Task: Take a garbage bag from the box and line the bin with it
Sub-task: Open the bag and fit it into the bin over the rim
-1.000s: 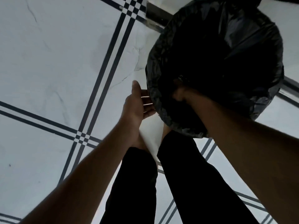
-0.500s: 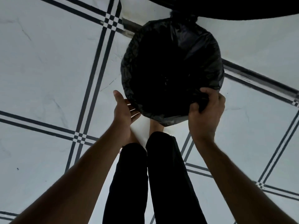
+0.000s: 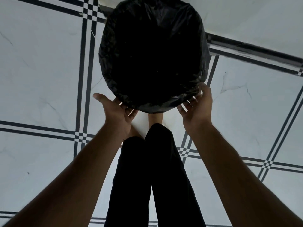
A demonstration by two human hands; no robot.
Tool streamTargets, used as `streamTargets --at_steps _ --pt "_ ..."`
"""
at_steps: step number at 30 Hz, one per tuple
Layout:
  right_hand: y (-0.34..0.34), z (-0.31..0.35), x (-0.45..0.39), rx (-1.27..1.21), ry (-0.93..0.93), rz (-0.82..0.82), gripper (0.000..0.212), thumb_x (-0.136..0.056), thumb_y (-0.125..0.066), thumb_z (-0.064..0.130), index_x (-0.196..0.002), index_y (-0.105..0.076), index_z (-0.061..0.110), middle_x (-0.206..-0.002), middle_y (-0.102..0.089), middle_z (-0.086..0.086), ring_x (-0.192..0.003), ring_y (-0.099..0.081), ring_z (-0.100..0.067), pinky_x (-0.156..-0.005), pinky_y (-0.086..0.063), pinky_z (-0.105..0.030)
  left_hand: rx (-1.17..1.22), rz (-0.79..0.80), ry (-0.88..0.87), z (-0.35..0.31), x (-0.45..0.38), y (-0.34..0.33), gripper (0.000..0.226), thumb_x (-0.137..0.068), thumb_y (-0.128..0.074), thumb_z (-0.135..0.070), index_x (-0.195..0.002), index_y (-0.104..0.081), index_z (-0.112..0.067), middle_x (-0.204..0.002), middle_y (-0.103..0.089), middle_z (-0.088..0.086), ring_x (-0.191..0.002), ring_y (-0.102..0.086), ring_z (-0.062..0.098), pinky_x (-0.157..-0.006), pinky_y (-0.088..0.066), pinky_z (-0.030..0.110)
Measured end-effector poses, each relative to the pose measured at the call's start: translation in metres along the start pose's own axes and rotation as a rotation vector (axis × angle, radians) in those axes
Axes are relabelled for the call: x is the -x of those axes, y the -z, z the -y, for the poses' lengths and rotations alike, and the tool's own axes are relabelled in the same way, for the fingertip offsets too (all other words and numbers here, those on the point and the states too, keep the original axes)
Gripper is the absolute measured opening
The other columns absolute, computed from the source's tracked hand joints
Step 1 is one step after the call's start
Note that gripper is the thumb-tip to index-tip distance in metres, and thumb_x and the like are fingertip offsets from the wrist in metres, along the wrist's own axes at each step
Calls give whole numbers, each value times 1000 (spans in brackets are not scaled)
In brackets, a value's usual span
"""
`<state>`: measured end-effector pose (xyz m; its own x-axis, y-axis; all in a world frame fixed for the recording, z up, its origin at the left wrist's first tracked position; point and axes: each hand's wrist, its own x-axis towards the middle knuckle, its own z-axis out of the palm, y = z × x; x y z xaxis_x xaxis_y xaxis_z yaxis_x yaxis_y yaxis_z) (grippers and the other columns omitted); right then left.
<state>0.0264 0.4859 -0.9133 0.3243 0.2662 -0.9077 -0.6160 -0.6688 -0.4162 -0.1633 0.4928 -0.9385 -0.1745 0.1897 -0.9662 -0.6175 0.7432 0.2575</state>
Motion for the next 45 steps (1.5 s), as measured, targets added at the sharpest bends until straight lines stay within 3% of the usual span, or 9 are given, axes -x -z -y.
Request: streamTargets --at_steps 5,15,19,23,28,31,34,39,45 --pt "14 -2 -6 -203 -136 82 47 -92 -48 52 -113 -65 14 -126 -67 -8 -118 -64 -24 -102 -48 -41 158 41 40 -5 -4 4 92 -89 -8 -79 -138 -53 -15 -121 -63 10 -118 -57 32 -109 -37 51" --pt "17 15 -21 -196 -21 160 82 -86 -31 78 -133 -56 15 -123 -70 -10 -114 -67 -27 -101 -49 -45 102 0 -25 0 -2 3 74 -98 -15 -66 -112 -61 -9 -111 -68 10 -106 -67 26 -104 -49 42" --pt "12 24 -28 -167 38 142 87 -85 -28 81 -125 -61 11 -118 -71 -8 -112 -67 -25 -97 -53 -43 19 -20 -46 -1 -5 9 84 -96 -12 -68 -130 -57 -7 -117 -67 8 -104 -66 20 -97 -51 36" --pt "11 28 -31 -105 67 84 75 -87 -25 79 -90 -63 14 -78 -67 2 -87 -63 -18 -82 -54 -32 2 -97 -88 -8 -3 10 74 -100 -17 -62 -126 -58 -6 -115 -67 6 -104 -65 19 -93 -52 32" --pt "8 22 -33 -208 71 53 58 -95 -34 64 -100 -62 13 -98 -69 -4 -101 -69 -23 -91 -55 -38 43 -297 -201 -32 -3 4 45 -103 -31 -43 -131 -51 -13 -122 -57 4 -108 -61 20 -78 -52 24" --pt "8 20 -36 -162 69 47 58 -99 -29 58 -110 -61 11 -110 -68 -6 -112 -67 -24 -96 -53 -40 -7 -96 -255 -43 -5 1 53 -104 -28 -46 -123 -61 -10 -111 -67 2 -105 -65 17 -86 -53 27" --pt "11 21 -38 -158 64 39 57 -101 -27 56 -99 -64 13 -95 -67 -1 -100 -65 -22 -86 -55 -35 -87 119 -297 -53 -7 0 64 -102 -22 -56 -128 -62 -14 -125 -69 2 -117 -63 18 -105 -46 37" --pt "16 26 -40 -124 59 72 56 -102 -24 52 -109 -65 14 -101 -73 -1 -103 -69 -20 -90 -53 -38 -297 198 -370 -63 -21 7 83 -88 -23 -74 -147 -44 -20 -130 -67 -2 -117 -64 13 -110 -43 39" --pt "14 34 -39 33 97 44 48 -103 -33 43 -73 -63 20 -77 -65 6 -85 -61 -13 -81 -45 -29 -438 268 -331 -72 -20 11 86 -93 -4 -72 -136 -58 -19 -129 -67 -5 -122 -58 9 -106 -40 30"
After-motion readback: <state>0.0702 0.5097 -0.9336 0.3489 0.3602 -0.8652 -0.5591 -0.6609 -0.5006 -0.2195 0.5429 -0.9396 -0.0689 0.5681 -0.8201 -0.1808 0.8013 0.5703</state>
